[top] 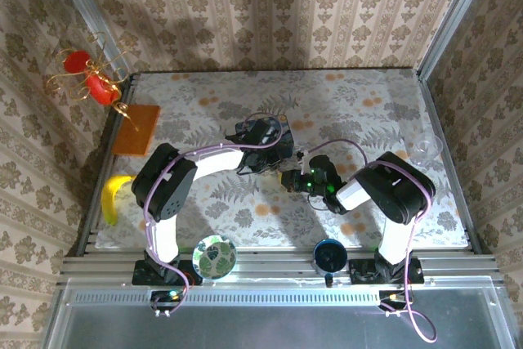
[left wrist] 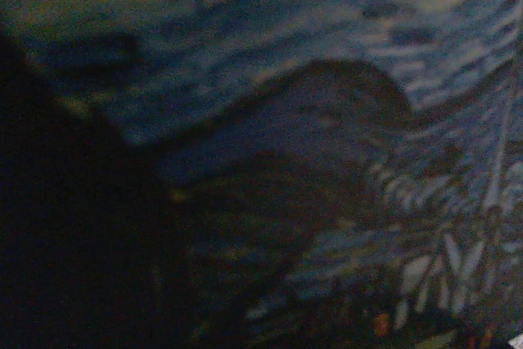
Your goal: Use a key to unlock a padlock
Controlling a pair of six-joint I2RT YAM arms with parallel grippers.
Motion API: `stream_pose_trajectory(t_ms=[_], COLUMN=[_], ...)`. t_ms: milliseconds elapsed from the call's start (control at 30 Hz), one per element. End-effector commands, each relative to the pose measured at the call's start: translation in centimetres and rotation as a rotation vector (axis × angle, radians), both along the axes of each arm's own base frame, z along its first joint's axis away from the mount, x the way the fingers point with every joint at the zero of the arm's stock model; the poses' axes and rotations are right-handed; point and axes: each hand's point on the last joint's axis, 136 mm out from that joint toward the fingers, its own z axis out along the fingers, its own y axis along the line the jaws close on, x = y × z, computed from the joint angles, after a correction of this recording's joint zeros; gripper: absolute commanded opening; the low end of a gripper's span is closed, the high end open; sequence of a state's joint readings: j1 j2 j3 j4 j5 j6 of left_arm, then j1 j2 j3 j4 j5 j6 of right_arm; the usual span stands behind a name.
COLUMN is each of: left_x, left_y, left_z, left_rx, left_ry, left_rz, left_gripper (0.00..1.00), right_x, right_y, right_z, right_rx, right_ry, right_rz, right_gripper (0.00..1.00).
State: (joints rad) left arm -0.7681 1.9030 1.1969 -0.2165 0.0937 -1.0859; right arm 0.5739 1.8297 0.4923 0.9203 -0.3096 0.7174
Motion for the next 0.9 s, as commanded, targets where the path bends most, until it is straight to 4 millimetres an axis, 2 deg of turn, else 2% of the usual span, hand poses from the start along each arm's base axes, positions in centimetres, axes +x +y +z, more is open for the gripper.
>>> stream_pose_trajectory(t_ms=[0, 133, 667, 867], left_x=[-0.8, -1.1, -1.8, -2.0], left_y=[-0.6, -0.6, -0.4, -0.5], left_z=[0.0, 0.1, 0.8, 0.9], left_rx=[-0.043, -0.051, -0.074, -0.085], left_ry=[0.035, 0.042, 0.045, 0.048], left_rz=[-0.007, -0.016, -0.040, -0.047], left_gripper=[0.00, 0.00, 0.00, 0.00], right_x=[1.7, 2.3, 4.2, 4.4], right_y=[0.9, 1.1, -0.4, -0.3], right_z=[1.9, 2.3, 2.7, 2.9], right_rx=[0.060, 0.096, 0.299, 0.299], right_ry=[-0.060, -0.056, -0.013, -0.023], right_rz=[-0.016, -0.015, -0.026, -0.006], right_gripper=[0.00, 0.00, 0.00, 0.00])
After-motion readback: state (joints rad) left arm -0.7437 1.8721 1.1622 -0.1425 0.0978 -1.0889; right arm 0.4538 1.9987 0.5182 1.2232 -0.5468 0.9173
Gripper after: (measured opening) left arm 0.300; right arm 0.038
